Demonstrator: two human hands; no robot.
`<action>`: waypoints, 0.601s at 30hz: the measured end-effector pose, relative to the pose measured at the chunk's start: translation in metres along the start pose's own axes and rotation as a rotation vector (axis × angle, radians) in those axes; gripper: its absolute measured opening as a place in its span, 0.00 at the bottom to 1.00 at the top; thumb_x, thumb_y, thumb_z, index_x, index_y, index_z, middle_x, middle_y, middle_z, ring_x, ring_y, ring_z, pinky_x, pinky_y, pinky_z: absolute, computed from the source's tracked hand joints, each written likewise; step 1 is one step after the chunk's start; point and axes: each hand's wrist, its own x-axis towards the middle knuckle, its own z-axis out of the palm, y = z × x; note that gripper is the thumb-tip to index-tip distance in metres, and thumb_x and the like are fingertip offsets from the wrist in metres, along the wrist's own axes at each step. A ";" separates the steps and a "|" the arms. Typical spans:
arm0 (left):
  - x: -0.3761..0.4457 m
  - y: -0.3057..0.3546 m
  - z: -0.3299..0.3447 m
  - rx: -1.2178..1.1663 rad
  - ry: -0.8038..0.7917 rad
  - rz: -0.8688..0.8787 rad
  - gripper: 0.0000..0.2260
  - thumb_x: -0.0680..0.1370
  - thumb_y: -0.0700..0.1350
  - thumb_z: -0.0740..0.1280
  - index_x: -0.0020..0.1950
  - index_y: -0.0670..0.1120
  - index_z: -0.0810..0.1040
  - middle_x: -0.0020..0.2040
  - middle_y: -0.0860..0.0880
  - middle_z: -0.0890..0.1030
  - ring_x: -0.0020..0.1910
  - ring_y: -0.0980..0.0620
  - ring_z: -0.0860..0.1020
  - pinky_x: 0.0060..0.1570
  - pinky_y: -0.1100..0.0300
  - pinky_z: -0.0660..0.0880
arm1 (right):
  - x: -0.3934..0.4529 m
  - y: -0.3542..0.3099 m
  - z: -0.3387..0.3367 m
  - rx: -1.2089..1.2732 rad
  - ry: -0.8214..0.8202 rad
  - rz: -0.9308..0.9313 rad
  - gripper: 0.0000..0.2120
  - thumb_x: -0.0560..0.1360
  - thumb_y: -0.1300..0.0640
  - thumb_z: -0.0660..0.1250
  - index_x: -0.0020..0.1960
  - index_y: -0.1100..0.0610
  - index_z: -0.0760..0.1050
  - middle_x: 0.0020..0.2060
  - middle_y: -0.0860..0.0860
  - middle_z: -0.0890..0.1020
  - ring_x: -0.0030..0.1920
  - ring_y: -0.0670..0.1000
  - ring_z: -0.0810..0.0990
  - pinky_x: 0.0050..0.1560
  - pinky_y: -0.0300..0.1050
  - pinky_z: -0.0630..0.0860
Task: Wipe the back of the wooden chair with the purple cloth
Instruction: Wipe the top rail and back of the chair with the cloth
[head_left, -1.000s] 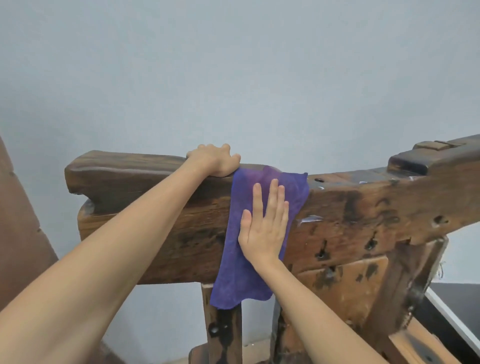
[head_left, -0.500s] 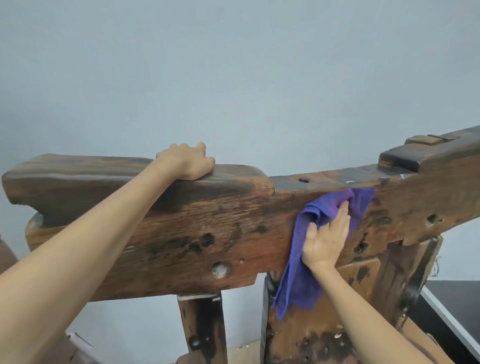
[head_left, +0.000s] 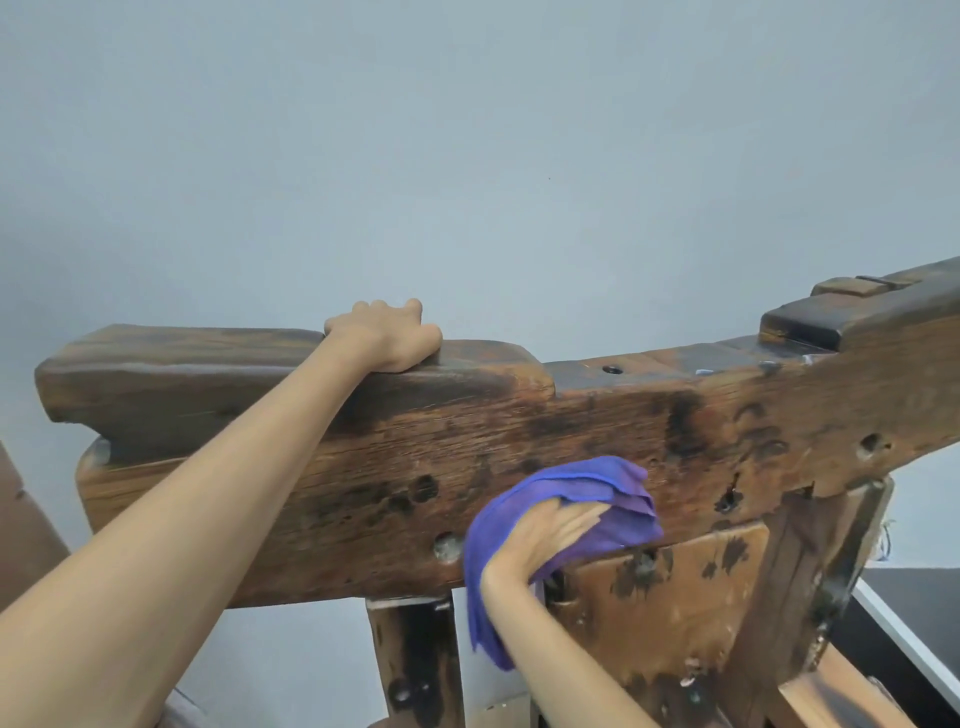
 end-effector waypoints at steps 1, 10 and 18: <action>0.000 0.001 0.000 -0.005 -0.004 -0.001 0.21 0.77 0.56 0.54 0.67 0.50 0.68 0.65 0.38 0.72 0.65 0.38 0.69 0.64 0.40 0.68 | -0.012 -0.018 -0.001 -0.140 -0.056 0.023 0.26 0.75 0.67 0.50 0.70 0.81 0.61 0.65 0.77 0.72 0.67 0.74 0.72 0.80 0.59 0.43; -0.004 -0.005 -0.004 -0.033 -0.021 0.045 0.22 0.73 0.61 0.56 0.61 0.52 0.72 0.61 0.42 0.74 0.58 0.40 0.70 0.63 0.43 0.69 | -0.007 -0.119 -0.057 -0.091 -0.094 -0.946 0.16 0.74 0.47 0.67 0.58 0.52 0.80 0.60 0.54 0.82 0.54 0.57 0.81 0.45 0.50 0.79; -0.001 -0.004 0.001 -0.047 0.025 0.018 0.18 0.79 0.62 0.54 0.61 0.53 0.71 0.63 0.41 0.76 0.62 0.39 0.73 0.62 0.45 0.70 | 0.137 -0.122 -0.152 -0.542 -0.414 -0.692 0.22 0.82 0.39 0.49 0.61 0.46 0.78 0.57 0.49 0.84 0.58 0.58 0.81 0.46 0.50 0.68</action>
